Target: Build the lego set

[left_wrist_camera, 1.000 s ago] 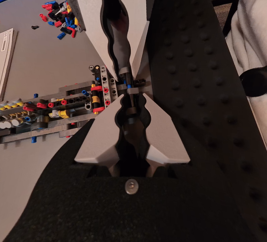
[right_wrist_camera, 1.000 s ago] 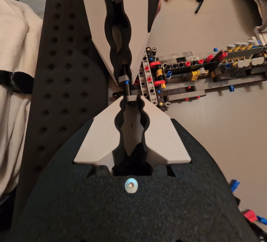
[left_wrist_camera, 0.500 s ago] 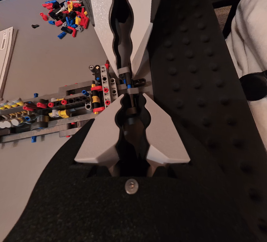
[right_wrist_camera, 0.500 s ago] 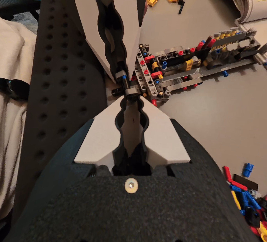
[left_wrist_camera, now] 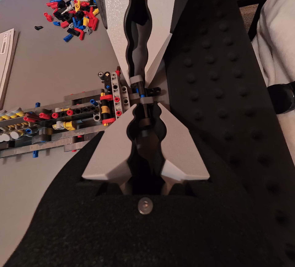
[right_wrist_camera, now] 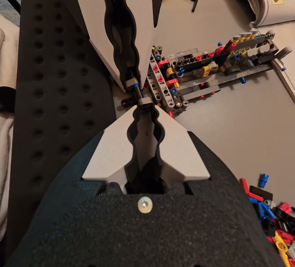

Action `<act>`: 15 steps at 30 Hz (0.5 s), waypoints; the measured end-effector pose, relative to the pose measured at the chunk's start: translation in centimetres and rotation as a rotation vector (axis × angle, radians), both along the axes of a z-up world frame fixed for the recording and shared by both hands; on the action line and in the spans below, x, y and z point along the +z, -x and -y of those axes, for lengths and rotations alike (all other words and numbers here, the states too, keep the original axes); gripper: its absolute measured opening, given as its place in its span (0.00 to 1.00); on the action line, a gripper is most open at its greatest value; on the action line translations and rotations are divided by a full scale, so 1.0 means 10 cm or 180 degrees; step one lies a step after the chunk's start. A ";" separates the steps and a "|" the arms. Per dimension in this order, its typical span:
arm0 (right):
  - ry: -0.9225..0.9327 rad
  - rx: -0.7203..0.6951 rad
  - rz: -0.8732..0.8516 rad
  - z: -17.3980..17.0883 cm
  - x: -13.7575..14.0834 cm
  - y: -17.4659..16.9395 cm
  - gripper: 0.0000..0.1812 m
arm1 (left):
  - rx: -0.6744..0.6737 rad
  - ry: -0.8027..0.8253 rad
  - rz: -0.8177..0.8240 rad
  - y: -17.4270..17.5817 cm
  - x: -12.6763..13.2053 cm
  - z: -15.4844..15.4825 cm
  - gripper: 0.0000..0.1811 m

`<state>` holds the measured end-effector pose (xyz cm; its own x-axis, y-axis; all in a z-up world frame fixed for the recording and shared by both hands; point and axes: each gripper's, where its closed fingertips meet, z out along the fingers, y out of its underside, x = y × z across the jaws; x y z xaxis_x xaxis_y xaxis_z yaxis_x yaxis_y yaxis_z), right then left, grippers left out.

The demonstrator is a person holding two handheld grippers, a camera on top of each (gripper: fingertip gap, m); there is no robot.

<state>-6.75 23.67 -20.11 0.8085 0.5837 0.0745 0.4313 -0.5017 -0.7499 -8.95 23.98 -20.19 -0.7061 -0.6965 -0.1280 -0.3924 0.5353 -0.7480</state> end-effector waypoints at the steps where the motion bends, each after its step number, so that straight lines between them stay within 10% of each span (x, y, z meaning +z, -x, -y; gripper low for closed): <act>1: 0.0026 -0.0002 -0.0043 0.00 0.00 0.00 0.07 | 0.0006 -0.0005 0.0007 0.00 0.00 0.00 0.07; 6: 0.0079 -0.0184 -0.0035 -0.02 0.04 -0.08 0.09 | 0.0139 0.0099 0.0016 -0.05 0.04 -0.02 0.07; 15: -0.0482 -0.1034 -0.0271 -0.08 0.44 -0.13 0.44 | 0.0642 0.1347 0.0286 -0.21 0.60 -0.13 0.07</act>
<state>-5.42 24.49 -15.72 0.9569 0.2831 0.0648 0.2006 -0.4827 -0.8525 -6.83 25.30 -14.14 -0.5505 -0.8226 0.1422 -0.3809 0.0960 -0.9196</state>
